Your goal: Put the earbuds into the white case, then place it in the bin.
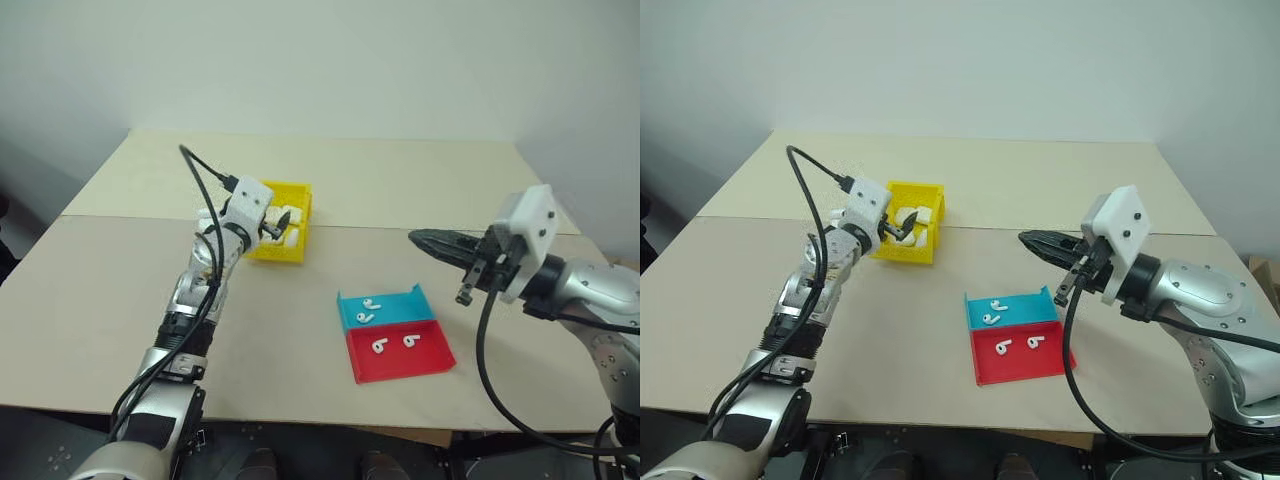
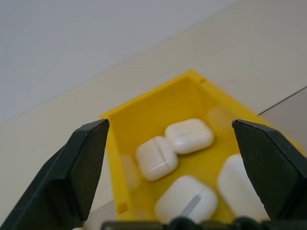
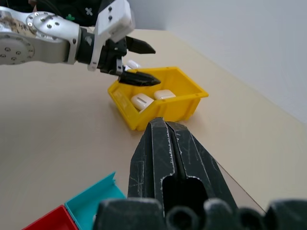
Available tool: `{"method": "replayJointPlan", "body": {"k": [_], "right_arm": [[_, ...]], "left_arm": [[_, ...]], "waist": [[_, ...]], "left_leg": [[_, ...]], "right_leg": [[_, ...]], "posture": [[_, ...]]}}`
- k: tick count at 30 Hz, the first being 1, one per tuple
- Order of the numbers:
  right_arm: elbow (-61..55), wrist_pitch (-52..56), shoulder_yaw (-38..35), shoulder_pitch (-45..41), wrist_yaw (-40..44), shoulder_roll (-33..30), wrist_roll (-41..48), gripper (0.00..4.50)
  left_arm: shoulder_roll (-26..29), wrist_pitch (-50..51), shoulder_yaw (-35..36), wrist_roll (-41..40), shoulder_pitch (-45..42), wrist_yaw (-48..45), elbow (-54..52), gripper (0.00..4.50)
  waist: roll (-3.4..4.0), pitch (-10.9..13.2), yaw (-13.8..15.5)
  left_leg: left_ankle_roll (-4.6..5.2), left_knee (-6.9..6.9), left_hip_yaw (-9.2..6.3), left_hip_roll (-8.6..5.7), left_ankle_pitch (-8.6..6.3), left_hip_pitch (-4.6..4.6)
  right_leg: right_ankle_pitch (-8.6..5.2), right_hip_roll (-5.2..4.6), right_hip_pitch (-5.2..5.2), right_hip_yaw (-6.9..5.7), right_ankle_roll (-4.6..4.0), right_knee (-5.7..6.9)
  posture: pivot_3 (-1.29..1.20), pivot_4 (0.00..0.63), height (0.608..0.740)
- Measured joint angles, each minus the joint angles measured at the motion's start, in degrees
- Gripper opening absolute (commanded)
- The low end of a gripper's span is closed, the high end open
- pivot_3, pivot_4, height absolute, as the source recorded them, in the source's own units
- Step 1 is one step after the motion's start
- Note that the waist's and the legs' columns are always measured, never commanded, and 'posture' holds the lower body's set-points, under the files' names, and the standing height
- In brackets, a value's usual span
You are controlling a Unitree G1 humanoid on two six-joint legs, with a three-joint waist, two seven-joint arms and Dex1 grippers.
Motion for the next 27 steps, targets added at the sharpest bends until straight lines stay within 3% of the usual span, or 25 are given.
{"method": "replayJointPlan", "body": {"k": [4,10,13,21,27], "right_arm": [[0.85,-2.71,-1.21,4.91,5.82,-4.68,-1.5,0.0],[4.4,-9.13,-8.65,13.78,17.25,-11.02,-4.17,0.0],[7.77,-12.78,-14.98,19.45,25.01,-14.87,-5.57,0.0],[14.96,-20.94,-25.0,25.2,39.08,-17.84,-7.57,0.0],[14.92,-22.78,-25.45,26.97,39.63,-16.78,-8.66,0.0]], "left_arm": [[5.71,3.84,4.82,-14.41,6.16,-16.04,-11.08,4.48],[16.67,8.94,9.16,-25.84,19.22,-29.85,-25.93,4.48],[25.21,11.34,14.37,-31.76,26.6,-36.99,-33.33,4.48],[35.63,17.88,26.67,-42.4,36.87,-43.65,-41.01,4.48],[36.16,18.14,28.98,-43.28,39.52,-43.79,-42.3,4.48]], "waist": [[0.02,-0.01,-0.5],[0.01,0.0,-0.15],[0.01,0.0,-0.25],[0.0,0.0,-0.49],[0.0,0.0,-0.44]], "left_leg": [[0.0,-0.03,0.04,0.03,0.0,0.0],[-0.05,-0.01,0.04,0.04,0.03,0.24],[-0.05,-0.02,0.08,0.08,0.02,0.53],[-0.06,-0.05,0.22,0.13,0.02,0.88],[-0.06,-0.06,0.25,0.14,0.01,0.86]], "right_leg": [[-0.01,0.01,-0.05,0.05,0.01,-0.01],[-0.01,-0.01,0.25,-0.02,0.01,0.0],[-0.04,-0.02,0.54,-0.01,0.01,-0.07],[-0.08,-0.02,0.73,0.05,0.0,-0.03],[-0.08,-0.02,0.7,0.09,-0.01,-0.03]], "posture": [[0.0,0.15,0.74],[0.0,0.15,0.74],[0.0,0.15,0.74],[0.0,0.15,0.74],[0.0,0.15,0.74]]}}
